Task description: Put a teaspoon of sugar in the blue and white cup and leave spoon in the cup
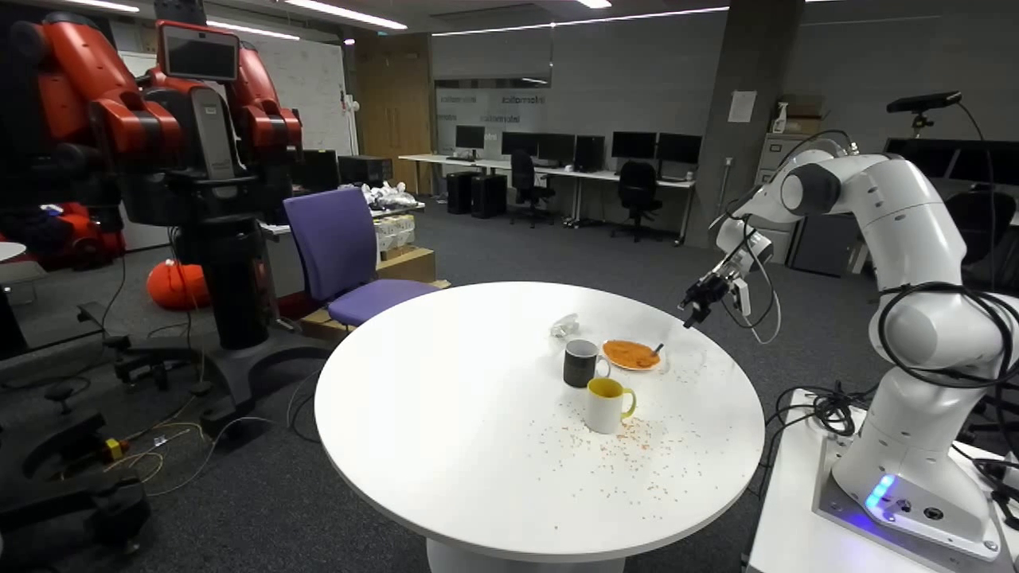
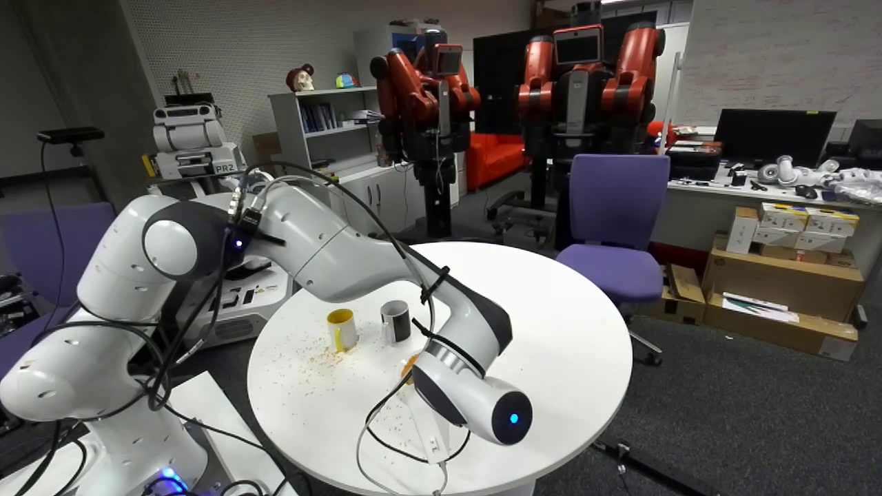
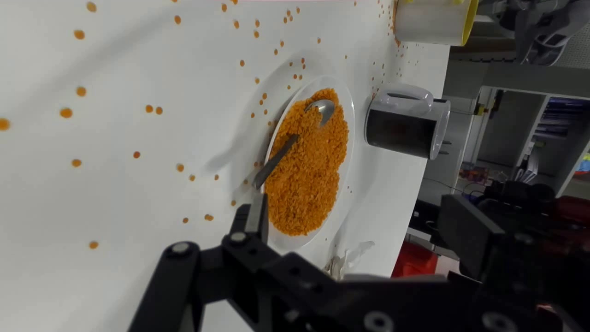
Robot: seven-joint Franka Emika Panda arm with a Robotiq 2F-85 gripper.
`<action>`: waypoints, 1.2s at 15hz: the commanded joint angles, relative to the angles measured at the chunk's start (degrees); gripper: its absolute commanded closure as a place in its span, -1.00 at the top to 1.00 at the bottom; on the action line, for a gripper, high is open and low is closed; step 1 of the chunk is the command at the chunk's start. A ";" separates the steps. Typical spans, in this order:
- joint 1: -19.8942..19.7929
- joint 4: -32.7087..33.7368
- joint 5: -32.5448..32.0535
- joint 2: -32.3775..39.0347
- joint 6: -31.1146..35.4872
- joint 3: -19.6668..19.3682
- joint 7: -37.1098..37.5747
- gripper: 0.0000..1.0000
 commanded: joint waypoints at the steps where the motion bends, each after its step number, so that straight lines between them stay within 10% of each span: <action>1: -0.17 2.43 0.37 1.95 0.62 1.96 2.00 1.00; 18: 0.07 4.38 0.51 6.55 4.09 3.61 3.67 1.00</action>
